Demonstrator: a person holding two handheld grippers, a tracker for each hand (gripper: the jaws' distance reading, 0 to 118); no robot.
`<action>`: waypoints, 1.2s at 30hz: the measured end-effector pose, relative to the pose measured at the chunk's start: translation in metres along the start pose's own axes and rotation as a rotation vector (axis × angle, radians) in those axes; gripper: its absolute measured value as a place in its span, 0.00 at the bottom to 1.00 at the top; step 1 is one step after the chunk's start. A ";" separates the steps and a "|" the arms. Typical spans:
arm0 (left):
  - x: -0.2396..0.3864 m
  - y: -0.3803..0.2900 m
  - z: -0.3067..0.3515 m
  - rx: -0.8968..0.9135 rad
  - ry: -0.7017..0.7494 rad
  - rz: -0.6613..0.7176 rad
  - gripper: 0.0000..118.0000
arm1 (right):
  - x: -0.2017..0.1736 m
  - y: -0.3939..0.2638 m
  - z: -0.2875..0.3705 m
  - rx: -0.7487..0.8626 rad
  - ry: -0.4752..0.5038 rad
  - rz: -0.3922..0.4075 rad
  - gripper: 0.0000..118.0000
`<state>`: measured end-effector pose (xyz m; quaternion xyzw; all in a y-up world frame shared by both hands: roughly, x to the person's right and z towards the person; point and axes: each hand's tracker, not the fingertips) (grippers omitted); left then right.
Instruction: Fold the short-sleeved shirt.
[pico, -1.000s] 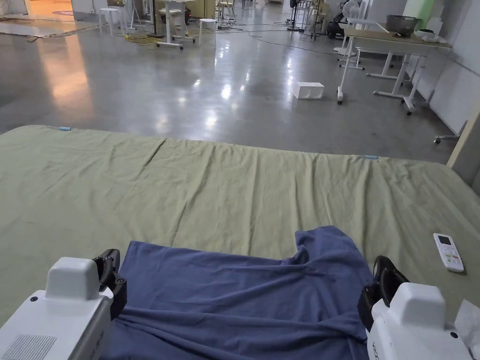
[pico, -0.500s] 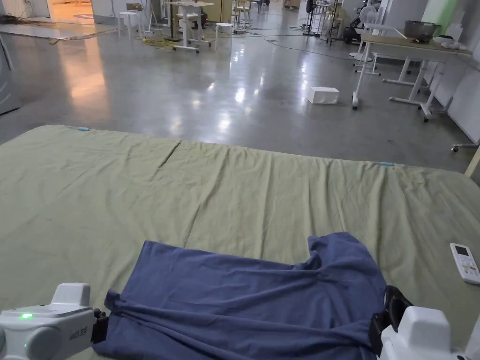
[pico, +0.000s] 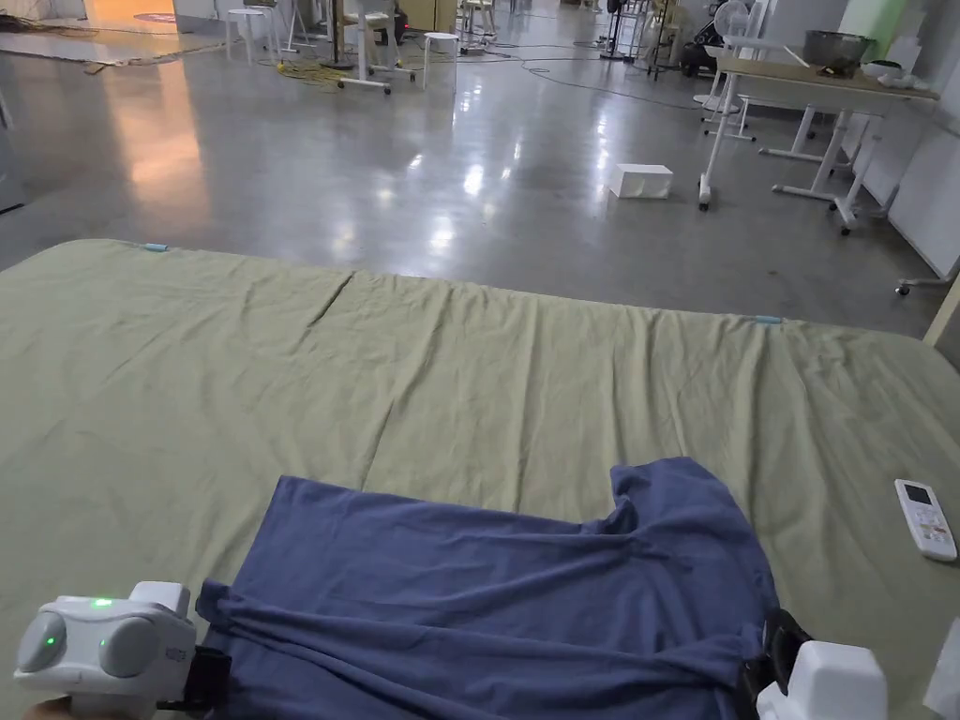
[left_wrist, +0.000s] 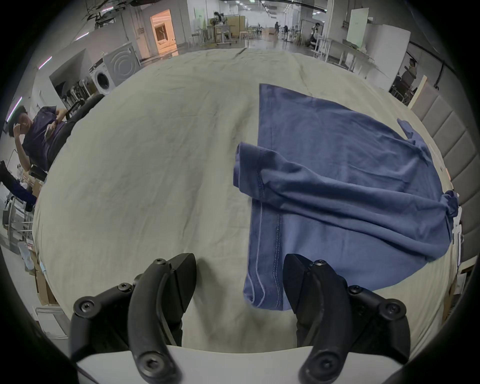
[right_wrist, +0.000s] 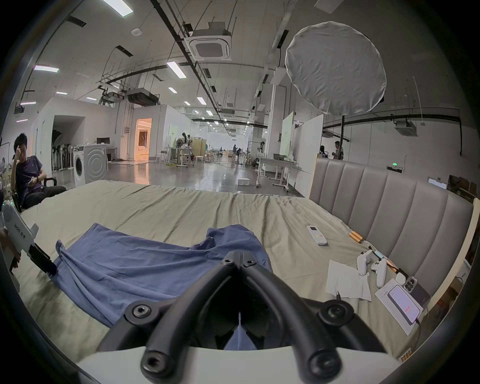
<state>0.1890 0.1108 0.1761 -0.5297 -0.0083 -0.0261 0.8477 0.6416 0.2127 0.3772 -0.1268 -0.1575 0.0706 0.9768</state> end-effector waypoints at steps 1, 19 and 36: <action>0.000 -0.001 -0.001 -0.008 -0.009 -0.003 0.59 | 0.000 -0.001 -0.001 -0.005 0.003 -0.001 0.00; 0.009 -0.017 0.026 0.053 -0.063 -0.064 0.06 | 0.050 -0.024 -0.026 -0.235 -0.021 -0.045 0.05; 0.001 -0.024 0.052 0.123 -0.089 -0.035 0.06 | 0.071 -0.101 -0.114 -0.789 0.142 -0.026 0.38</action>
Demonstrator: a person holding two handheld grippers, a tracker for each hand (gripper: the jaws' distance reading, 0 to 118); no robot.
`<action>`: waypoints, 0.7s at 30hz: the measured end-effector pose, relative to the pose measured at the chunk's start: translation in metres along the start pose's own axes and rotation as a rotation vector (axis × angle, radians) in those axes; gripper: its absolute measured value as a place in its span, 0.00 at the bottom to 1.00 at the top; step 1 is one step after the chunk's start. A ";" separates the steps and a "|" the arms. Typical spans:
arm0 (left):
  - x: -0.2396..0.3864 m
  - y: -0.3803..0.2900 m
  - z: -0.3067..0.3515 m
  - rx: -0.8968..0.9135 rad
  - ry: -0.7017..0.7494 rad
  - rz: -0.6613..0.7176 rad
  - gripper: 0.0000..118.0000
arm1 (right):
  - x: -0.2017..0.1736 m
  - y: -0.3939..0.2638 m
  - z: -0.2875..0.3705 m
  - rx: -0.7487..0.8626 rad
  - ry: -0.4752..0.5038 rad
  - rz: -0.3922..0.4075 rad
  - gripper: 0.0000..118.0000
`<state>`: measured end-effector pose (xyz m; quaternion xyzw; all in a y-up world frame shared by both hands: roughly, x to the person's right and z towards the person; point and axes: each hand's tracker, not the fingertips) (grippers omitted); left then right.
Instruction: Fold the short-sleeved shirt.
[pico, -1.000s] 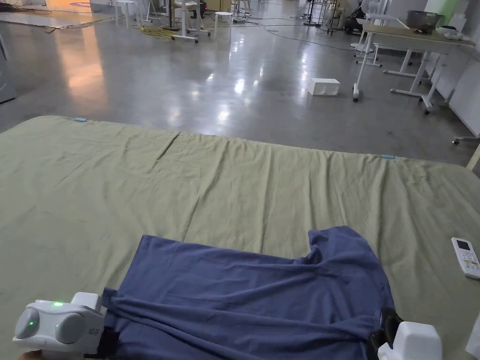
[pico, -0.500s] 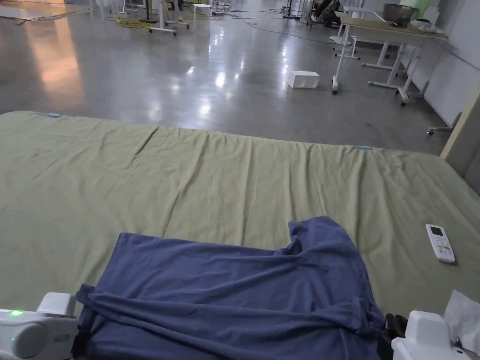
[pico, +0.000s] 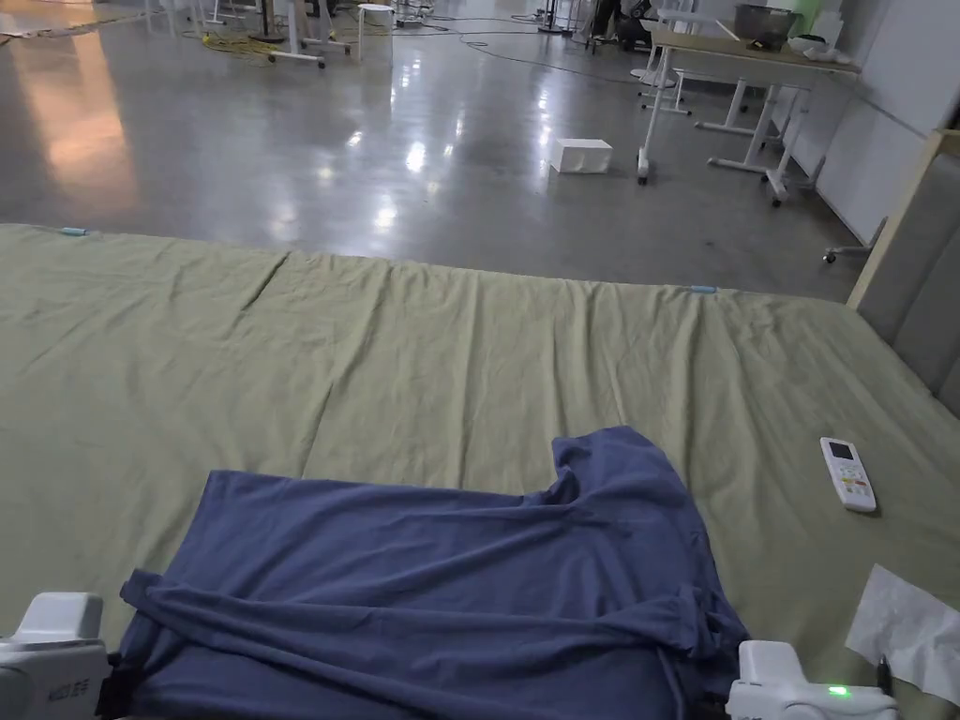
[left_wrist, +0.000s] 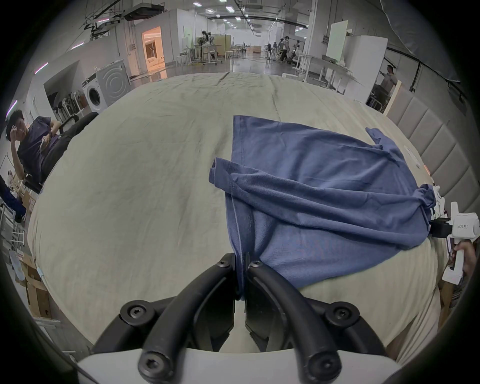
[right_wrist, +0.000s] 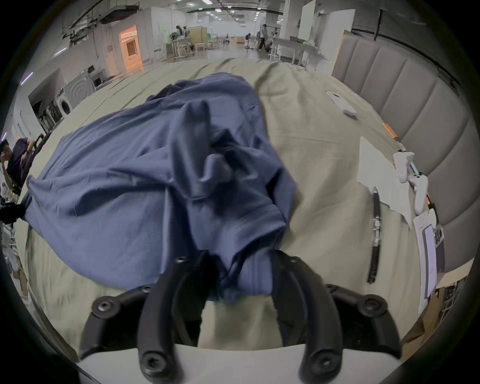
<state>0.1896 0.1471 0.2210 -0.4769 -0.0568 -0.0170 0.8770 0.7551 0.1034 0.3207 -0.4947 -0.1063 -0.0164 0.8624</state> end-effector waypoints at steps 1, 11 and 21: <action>0.001 -0.001 0.001 0.000 0.002 0.000 0.06 | -0.003 0.000 0.001 0.010 -0.013 0.007 0.34; 0.000 -0.003 0.004 0.019 0.000 0.015 0.06 | -0.015 0.002 0.013 0.052 -0.059 0.063 0.05; -0.008 0.028 0.045 0.098 -0.066 0.030 0.05 | -0.001 0.033 0.075 0.175 -0.087 0.054 0.05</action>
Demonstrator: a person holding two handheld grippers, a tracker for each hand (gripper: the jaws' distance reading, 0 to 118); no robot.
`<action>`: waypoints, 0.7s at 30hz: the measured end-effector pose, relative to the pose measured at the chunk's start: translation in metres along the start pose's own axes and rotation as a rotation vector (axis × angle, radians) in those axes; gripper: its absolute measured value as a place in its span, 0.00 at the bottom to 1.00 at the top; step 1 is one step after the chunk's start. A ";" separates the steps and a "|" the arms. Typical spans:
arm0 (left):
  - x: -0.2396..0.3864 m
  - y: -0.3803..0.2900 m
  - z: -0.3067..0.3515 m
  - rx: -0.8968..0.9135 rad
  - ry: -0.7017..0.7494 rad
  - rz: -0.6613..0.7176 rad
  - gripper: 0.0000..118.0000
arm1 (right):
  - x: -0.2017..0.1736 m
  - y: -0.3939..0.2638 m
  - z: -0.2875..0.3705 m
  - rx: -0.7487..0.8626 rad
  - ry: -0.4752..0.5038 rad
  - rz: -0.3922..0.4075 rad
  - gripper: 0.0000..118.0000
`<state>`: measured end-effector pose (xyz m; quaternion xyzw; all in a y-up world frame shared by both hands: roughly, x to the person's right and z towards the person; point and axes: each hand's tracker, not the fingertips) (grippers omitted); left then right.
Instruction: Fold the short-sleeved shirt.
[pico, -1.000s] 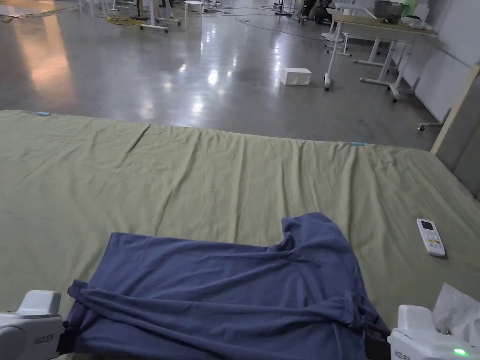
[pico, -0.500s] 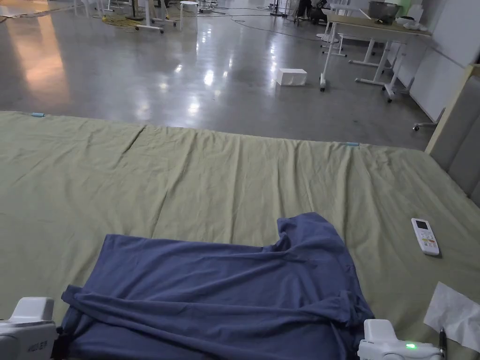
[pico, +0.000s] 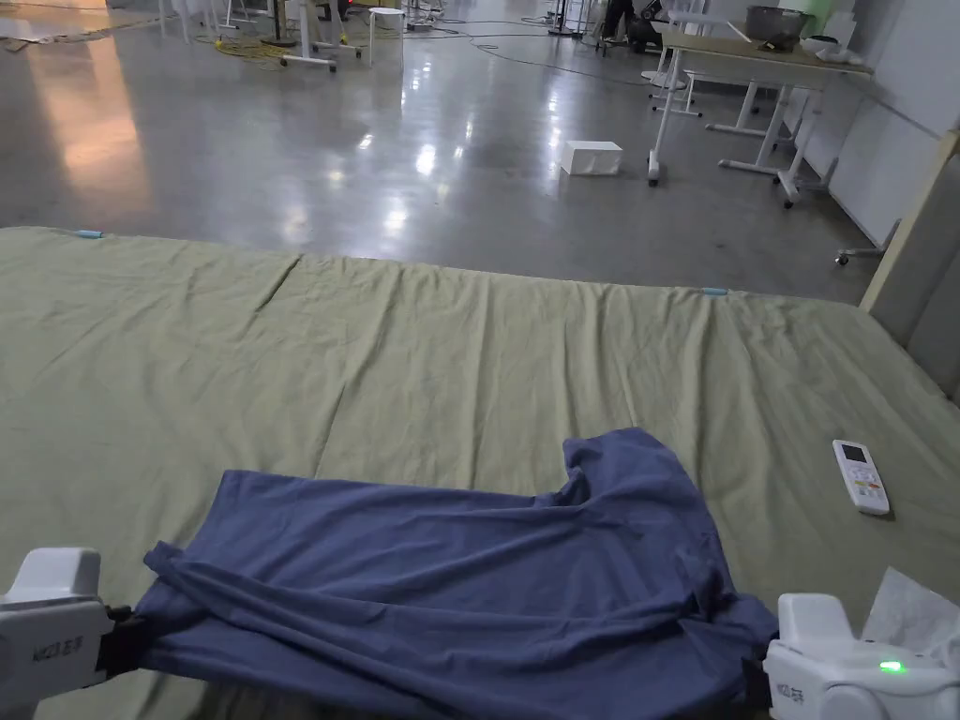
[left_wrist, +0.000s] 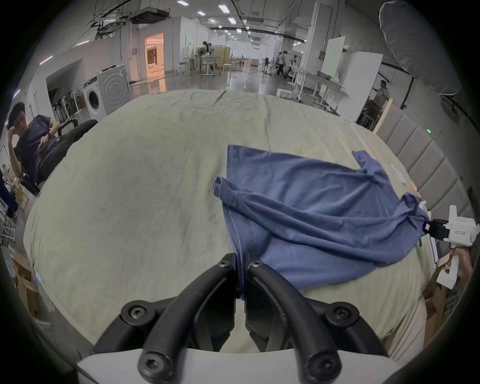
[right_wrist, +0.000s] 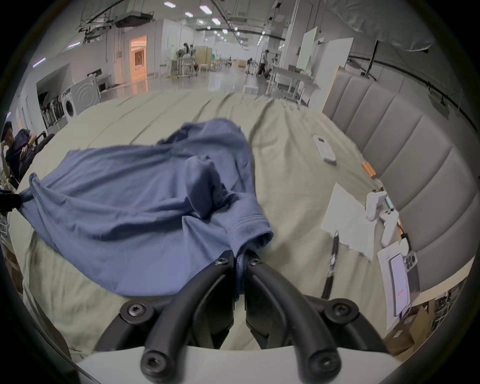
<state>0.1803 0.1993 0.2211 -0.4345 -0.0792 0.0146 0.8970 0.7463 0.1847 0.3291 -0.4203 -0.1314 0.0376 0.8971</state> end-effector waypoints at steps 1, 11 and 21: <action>0.000 0.003 0.004 0.010 -0.012 0.005 0.05 | 0.002 0.005 0.005 -0.002 0.004 0.002 0.05; -0.009 0.017 0.043 0.041 -0.034 -0.001 0.04 | 0.008 0.007 0.056 0.025 0.021 0.050 0.05; -0.046 -0.053 0.056 -0.038 -0.038 0.075 0.04 | 0.009 -0.071 0.072 -0.101 0.043 0.045 0.05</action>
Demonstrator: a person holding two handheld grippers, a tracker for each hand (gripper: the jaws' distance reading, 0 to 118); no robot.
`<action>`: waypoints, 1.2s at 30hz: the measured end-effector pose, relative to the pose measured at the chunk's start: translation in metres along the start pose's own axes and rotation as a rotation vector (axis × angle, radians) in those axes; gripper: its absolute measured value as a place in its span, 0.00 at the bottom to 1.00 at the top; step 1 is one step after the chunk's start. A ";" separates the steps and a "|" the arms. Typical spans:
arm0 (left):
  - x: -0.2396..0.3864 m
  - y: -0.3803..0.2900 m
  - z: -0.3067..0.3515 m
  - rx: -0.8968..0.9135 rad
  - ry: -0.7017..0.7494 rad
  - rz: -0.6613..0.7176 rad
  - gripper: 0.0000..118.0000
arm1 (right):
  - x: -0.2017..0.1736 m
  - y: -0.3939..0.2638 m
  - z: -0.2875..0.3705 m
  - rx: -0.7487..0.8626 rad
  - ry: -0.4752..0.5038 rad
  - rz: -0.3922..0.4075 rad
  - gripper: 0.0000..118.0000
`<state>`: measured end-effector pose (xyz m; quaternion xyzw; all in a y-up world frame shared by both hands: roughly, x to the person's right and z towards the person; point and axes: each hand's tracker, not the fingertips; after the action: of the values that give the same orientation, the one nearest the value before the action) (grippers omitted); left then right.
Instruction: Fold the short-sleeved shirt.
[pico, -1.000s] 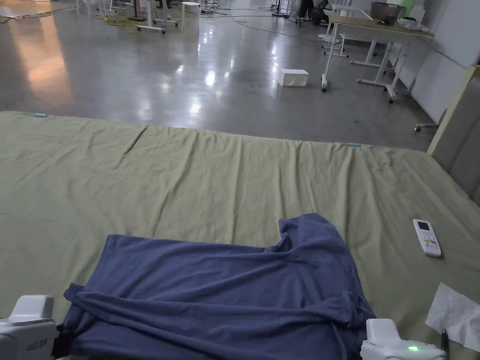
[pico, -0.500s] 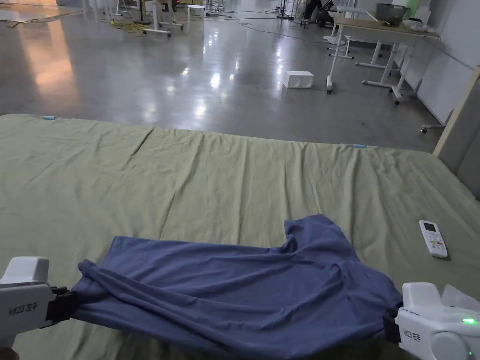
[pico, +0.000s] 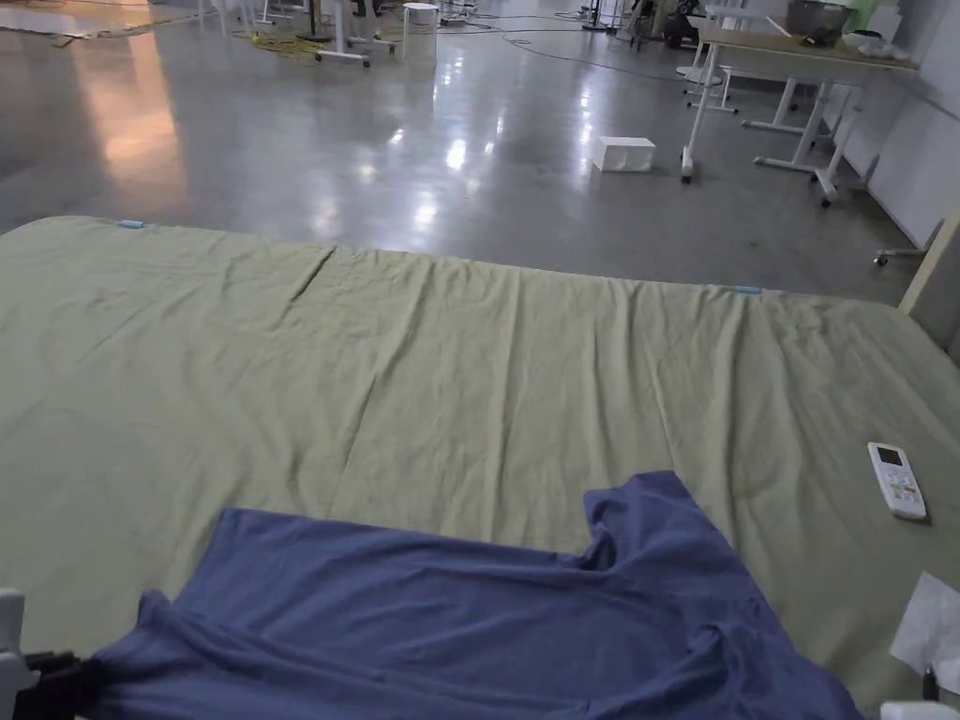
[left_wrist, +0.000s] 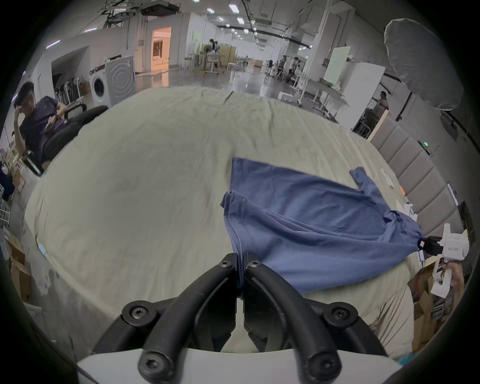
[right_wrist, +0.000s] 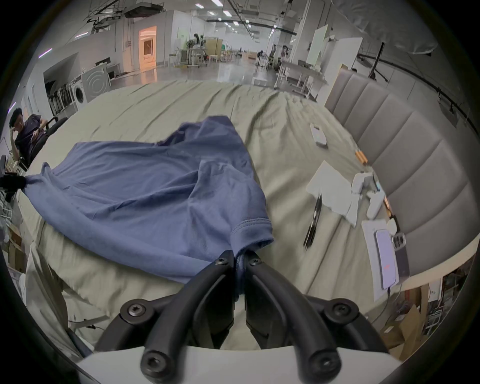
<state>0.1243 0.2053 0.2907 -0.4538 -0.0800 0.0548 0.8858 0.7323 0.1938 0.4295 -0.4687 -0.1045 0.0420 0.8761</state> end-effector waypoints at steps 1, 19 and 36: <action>-0.003 -0.010 -0.004 -0.029 0.007 0.009 0.04 | -0.003 -0.009 -0.004 -0.020 0.004 0.001 0.05; -0.005 -0.066 -0.067 -0.141 0.111 -0.041 0.11 | -0.032 -0.046 -0.045 -0.079 -0.108 0.028 0.36; 0.118 -0.002 -0.004 0.547 0.099 -0.182 0.55 | -0.096 0.055 0.039 0.699 -0.053 -0.113 0.65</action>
<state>0.2406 0.2203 0.3009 -0.1911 -0.0591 -0.0276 0.9794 0.6311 0.2402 0.3911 -0.1329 -0.1324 0.0387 0.9815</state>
